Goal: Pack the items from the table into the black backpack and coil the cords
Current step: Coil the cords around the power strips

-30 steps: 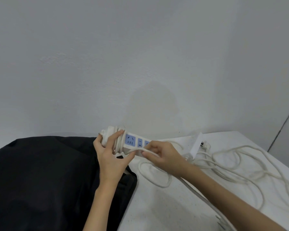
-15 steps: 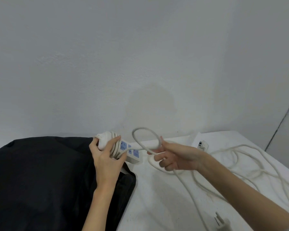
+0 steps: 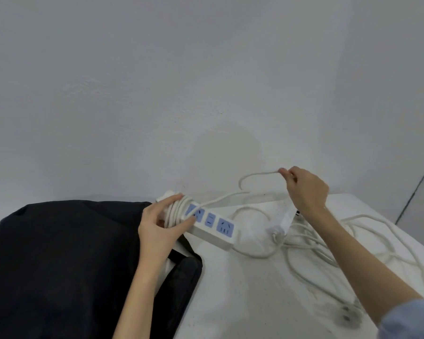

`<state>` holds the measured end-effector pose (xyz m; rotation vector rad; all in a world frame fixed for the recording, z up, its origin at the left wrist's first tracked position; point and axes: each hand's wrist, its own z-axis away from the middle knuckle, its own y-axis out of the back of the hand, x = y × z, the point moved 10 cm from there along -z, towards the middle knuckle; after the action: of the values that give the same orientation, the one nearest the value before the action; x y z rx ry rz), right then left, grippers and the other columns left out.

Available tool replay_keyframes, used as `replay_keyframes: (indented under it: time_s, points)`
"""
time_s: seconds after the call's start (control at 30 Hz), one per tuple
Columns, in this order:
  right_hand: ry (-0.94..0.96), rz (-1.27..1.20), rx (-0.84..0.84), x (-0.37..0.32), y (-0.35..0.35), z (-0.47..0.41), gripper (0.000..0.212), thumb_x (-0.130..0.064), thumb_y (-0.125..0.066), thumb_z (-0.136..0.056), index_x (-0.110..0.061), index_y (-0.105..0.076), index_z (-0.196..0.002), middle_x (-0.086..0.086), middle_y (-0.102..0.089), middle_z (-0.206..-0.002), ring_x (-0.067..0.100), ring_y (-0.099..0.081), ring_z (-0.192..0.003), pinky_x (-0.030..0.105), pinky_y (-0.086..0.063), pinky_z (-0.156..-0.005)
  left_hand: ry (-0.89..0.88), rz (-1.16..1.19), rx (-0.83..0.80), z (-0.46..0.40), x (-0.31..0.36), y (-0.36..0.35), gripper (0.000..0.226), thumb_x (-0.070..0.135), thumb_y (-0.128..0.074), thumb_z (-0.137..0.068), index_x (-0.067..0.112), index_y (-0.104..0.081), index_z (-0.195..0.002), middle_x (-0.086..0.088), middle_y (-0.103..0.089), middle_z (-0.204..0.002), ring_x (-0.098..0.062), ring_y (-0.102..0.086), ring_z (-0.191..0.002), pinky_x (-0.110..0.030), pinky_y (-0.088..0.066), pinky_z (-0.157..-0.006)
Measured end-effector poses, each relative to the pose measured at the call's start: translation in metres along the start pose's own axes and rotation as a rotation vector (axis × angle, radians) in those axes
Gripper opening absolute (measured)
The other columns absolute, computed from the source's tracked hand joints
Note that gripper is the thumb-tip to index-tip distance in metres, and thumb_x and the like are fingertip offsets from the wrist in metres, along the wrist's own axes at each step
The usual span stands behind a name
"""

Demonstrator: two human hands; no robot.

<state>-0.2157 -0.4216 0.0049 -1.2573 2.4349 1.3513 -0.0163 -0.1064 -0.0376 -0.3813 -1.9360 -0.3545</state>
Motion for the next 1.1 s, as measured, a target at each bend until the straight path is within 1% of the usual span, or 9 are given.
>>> replay_keyframes:
  time_s: [0.13,0.23,0.33,0.47,0.67,0.77,0.87,1.0,1.1]
  points:
    - [-0.142,0.1,-0.205,0.025,-0.032,0.008,0.051,-0.051,-0.038,-0.095,-0.01,-0.067,-0.087,0.011,-0.068,-0.087,0.03,-0.061,-0.081,0.029,-0.034,-0.062,0.183,0.481,-0.048,-0.004,-0.006,0.006,0.068,0.022,-0.093,-0.036,0.026,-0.072,-0.101,-0.002,-0.07,-0.108,-0.021,-0.065,-0.104,-0.036,-0.053,-0.088]
    - [0.133,0.269,-0.354,-0.019,-0.068,0.042,0.046,-0.05,-0.041,-0.095,-0.014,-0.069,-0.091,0.008,-0.069,-0.095,0.028,-0.063,-0.091,0.03,-0.04,-0.068,0.32,0.777,-0.097,0.001,-0.006,-0.014,0.079,0.025,-0.093,-0.036,0.021,-0.065,-0.11,-0.006,-0.069,-0.11,-0.019,-0.067,-0.098,-0.029,-0.057,-0.075]
    - [0.521,0.346,-0.308,-0.072,-0.091,0.099,0.035,-0.047,-0.08,-0.066,-0.015,-0.069,-0.056,0.006,-0.063,-0.057,0.024,-0.06,-0.051,0.026,-0.04,-0.048,0.389,0.909,-0.014,0.004,-0.011,-0.018,0.058,0.027,-0.08,-0.058,0.023,-0.058,-0.112,-0.004,-0.067,-0.11,-0.018,-0.064,-0.098,-0.03,-0.051,-0.08]
    - [0.682,0.36,-0.283,-0.094,-0.114,0.149,0.038,-0.044,-0.092,-0.037,-0.022,-0.062,-0.039,-0.002,-0.05,-0.044,0.019,-0.048,-0.041,0.033,-0.044,-0.049,0.38,0.88,0.22,0.008,-0.027,0.005,0.061,0.025,-0.069,-0.067,0.021,-0.054,-0.126,-0.006,-0.062,-0.119,-0.018,-0.062,-0.104,-0.029,-0.049,-0.086]
    - [0.936,0.065,-0.133,-0.122,-0.075,0.196,0.03,-0.035,-0.054,-0.084,-0.023,-0.056,-0.056,-0.007,-0.045,-0.055,0.014,-0.041,-0.049,0.025,-0.02,-0.058,0.231,0.807,0.598,0.017,-0.041,0.043,0.05,0.011,-0.075,-0.076,0.016,-0.058,-0.123,-0.006,-0.062,-0.123,-0.016,-0.063,-0.109,-0.034,-0.052,-0.093]
    - [1.077,-0.127,-0.118,-0.139,-0.032,0.222,0.035,-0.043,-0.051,-0.091,-0.023,-0.056,-0.064,-0.006,-0.045,-0.062,0.014,-0.038,-0.055,0.028,-0.023,-0.06,0.077,0.647,0.728,0.022,-0.033,0.057,0.045,0.006,-0.076,-0.075,0.022,-0.06,-0.114,0.0,-0.059,-0.124,-0.009,-0.06,-0.111,-0.022,-0.052,-0.088]
    - [1.168,-0.242,-0.096,-0.162,0.007,0.23,0.037,-0.051,-0.051,-0.091,-0.023,-0.059,-0.068,-0.005,-0.045,-0.066,0.014,-0.036,-0.06,0.029,-0.028,-0.061,-0.028,0.406,0.742,0.023,-0.026,0.057,0.049,0.007,-0.079,-0.072,0.022,-0.062,-0.115,-0.002,-0.049,-0.129,-0.008,-0.058,-0.109,-0.015,-0.051,-0.083]
    - [1.156,-0.305,0.049,-0.176,0.044,0.209,0.037,-0.041,-0.052,-0.093,-0.019,-0.058,-0.064,-0.003,-0.043,-0.064,0.015,-0.031,-0.06,0.029,-0.025,-0.061,-0.208,0.143,0.629,0.021,-0.021,0.043,0.053,0.007,-0.083,-0.066,0.04,-0.068,-0.105,0.012,-0.038,-0.124,-0.026,-0.054,-0.118,-0.037,-0.049,-0.098]
    - [1.116,-0.373,0.129,-0.177,0.061,0.185,0.038,-0.039,-0.053,-0.092,-0.015,-0.062,-0.063,-0.002,-0.045,-0.062,0.015,-0.033,-0.058,0.028,-0.025,-0.059,-0.319,-0.036,0.487,0.022,-0.016,0.021,0.046,0.007,-0.081,-0.067,0.028,-0.068,-0.105,0.006,-0.039,-0.122,-0.022,-0.049,-0.121,-0.031,-0.044,-0.102]
